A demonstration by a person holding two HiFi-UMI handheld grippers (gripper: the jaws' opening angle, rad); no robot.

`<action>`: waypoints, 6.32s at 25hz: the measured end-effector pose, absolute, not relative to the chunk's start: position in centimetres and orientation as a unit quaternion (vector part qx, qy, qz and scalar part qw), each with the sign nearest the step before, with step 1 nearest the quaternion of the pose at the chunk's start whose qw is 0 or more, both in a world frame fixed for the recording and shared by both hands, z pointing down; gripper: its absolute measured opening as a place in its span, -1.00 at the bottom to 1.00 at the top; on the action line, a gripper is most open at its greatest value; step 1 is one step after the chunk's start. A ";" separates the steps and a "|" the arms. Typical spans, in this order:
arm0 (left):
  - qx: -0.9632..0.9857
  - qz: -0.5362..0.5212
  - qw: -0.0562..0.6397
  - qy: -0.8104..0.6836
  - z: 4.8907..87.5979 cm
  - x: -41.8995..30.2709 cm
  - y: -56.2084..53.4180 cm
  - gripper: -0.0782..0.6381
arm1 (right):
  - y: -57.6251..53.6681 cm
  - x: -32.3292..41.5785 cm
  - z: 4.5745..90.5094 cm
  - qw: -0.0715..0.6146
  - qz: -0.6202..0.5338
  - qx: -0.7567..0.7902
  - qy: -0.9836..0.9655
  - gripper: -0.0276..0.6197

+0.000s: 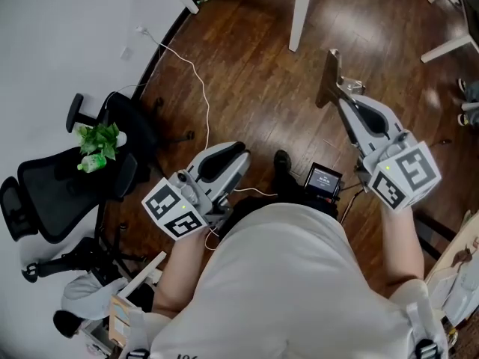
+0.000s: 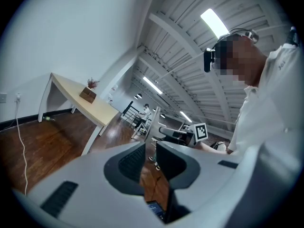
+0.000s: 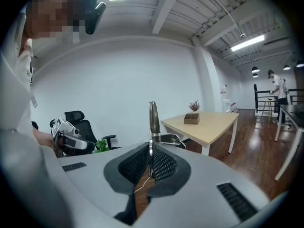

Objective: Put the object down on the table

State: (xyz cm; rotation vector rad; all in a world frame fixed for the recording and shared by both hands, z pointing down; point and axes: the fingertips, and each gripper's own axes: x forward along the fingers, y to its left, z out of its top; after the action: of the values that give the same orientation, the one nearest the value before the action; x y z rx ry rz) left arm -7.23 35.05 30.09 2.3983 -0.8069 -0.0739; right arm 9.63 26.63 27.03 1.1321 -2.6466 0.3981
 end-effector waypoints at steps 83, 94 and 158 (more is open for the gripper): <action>0.932 0.004 0.295 -0.210 30.9 -5.4 -23.6 -0.58 | -29.3 8.7 30.1 0.116 0.156 0.438 -0.877 -0.90; 0.943 0.012 0.298 -0.150 30.8 -9.0 -31.0 -0.58 | -35.2 4.7 30.7 0.134 0.162 0.478 -0.853 -0.90; 0.899 -0.010 0.357 -0.255 39.0 -7.9 -51.0 -0.58 | -61.2 -3.1 45.6 0.320 0.116 0.343 -0.875 -0.90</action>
State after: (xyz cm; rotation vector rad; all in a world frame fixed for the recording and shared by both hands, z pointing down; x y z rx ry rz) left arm -7.87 -50.98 39.04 2.3207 -0.6581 -0.0255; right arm -3.09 -61.21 45.59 0.9014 -2.3002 0.3041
